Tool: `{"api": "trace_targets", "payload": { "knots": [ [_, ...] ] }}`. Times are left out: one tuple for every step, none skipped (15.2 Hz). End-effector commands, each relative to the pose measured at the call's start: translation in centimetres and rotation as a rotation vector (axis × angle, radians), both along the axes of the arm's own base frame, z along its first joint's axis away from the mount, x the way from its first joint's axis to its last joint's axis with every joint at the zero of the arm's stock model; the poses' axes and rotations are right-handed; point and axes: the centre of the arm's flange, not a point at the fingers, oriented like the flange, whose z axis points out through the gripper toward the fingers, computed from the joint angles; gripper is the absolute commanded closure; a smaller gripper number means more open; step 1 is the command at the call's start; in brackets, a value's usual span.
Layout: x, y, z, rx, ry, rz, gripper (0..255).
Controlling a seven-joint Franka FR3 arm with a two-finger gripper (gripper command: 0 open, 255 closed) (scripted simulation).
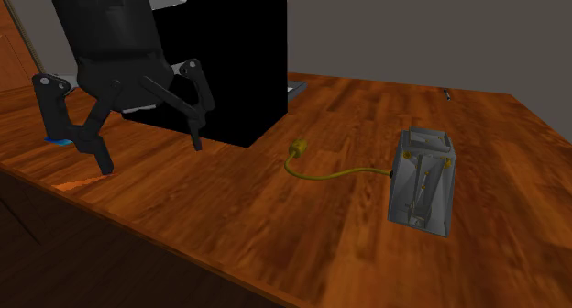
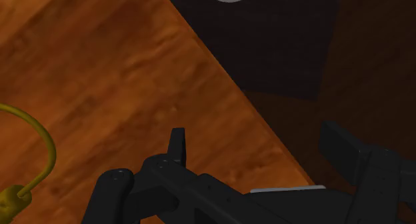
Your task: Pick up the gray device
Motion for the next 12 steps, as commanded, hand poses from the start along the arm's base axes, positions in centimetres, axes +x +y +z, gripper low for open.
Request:
{"api": "trace_targets", "payload": {
  "knots": [
    [0.0, 0.0, 0.0, 0.000, 0.000, 0.000, 0],
    [-0.5, -1.2, -0.2, 0.003, -0.006, 0.031, 0],
    [-1.0, -2.4, -0.4, 0.006, -0.012, 0.063, 0],
    [-1.4, -3.6, -0.6, 0.009, -0.018, 0.094, 0],
    [-1.8, -4.9, -0.8, 0.012, -0.024, 0.126, 0],
    [-2.2, -6.1, -1.0, 0.015, -0.030, 0.157, 0],
    [-2.5, -7.4, -1.2, 0.018, -0.036, 0.189, 0],
    [-2.8, -8.6, -1.4, 0.021, -0.042, 0.220, 0],
    [-3.0, -9.9, -1.7, 0.023, -0.048, 0.252, 0],
    [-3.2, -11.2, -1.9, 0.026, -0.054, 0.283, 0],
    [-3.3, -12.5, -2.1, 0.029, -0.060, 0.315, 0],
    [-3.5, -13.8, -2.4, 0.032, -0.066, 0.346, 0]
  ]
}}
